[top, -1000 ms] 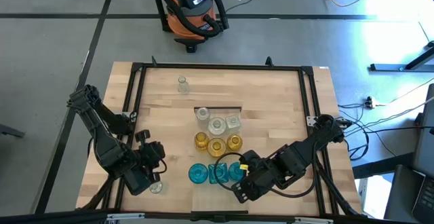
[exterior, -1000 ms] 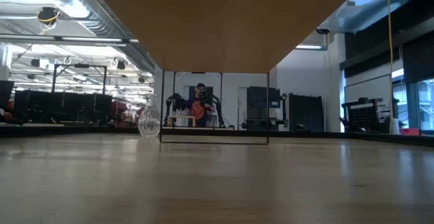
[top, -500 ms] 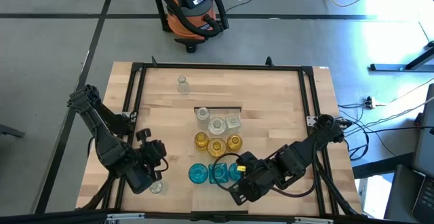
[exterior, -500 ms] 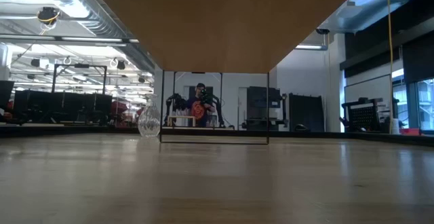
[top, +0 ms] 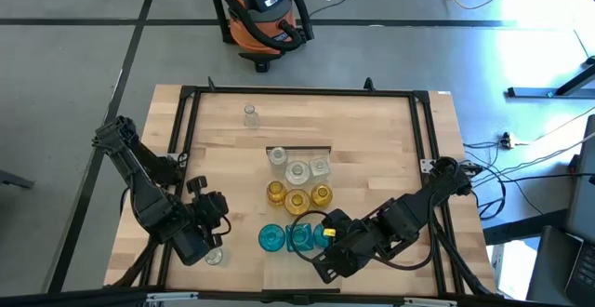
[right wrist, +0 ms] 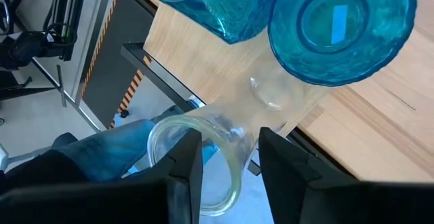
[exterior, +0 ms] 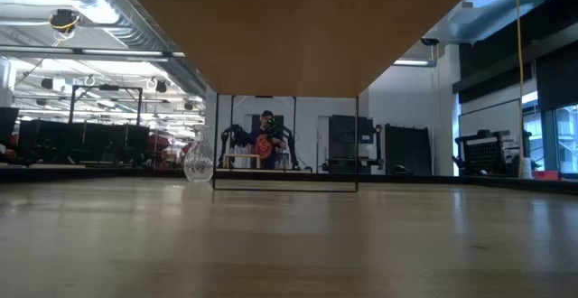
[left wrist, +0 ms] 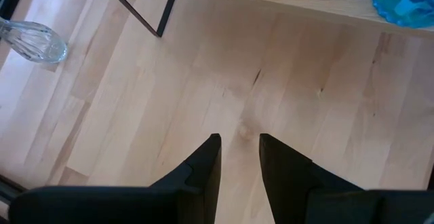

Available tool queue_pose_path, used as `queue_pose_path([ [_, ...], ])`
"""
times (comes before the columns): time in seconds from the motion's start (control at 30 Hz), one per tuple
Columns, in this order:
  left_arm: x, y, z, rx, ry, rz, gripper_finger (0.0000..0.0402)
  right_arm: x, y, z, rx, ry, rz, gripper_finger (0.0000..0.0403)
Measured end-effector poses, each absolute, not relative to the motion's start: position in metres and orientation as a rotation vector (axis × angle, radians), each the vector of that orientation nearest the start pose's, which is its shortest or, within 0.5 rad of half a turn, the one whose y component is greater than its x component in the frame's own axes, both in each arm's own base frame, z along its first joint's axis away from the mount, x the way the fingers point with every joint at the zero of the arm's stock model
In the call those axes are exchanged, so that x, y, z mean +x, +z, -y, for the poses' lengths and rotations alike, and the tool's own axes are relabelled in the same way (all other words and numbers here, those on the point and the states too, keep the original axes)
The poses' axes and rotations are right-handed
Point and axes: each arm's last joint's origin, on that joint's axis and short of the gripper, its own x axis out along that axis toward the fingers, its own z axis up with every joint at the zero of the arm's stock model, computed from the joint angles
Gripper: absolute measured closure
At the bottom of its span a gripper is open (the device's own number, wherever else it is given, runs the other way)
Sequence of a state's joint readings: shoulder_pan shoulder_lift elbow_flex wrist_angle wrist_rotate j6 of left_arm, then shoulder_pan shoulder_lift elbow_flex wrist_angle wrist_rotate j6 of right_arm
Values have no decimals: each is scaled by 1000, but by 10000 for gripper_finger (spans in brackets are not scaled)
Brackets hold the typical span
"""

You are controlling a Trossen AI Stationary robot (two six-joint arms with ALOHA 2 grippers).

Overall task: Sort vases onto shelf
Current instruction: Put the transparent vase on the shelf

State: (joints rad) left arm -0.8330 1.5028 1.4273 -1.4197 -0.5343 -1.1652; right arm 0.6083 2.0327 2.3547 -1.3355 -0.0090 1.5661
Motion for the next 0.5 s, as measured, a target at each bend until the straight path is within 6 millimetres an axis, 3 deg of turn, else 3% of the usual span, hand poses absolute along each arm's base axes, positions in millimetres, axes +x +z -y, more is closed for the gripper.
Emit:
queue_pose_path([
  [0.5, 184, 316, 181, -87, 420, -1057, 308, 330, 392, -230, 1088, -309, -1163, 294],
])
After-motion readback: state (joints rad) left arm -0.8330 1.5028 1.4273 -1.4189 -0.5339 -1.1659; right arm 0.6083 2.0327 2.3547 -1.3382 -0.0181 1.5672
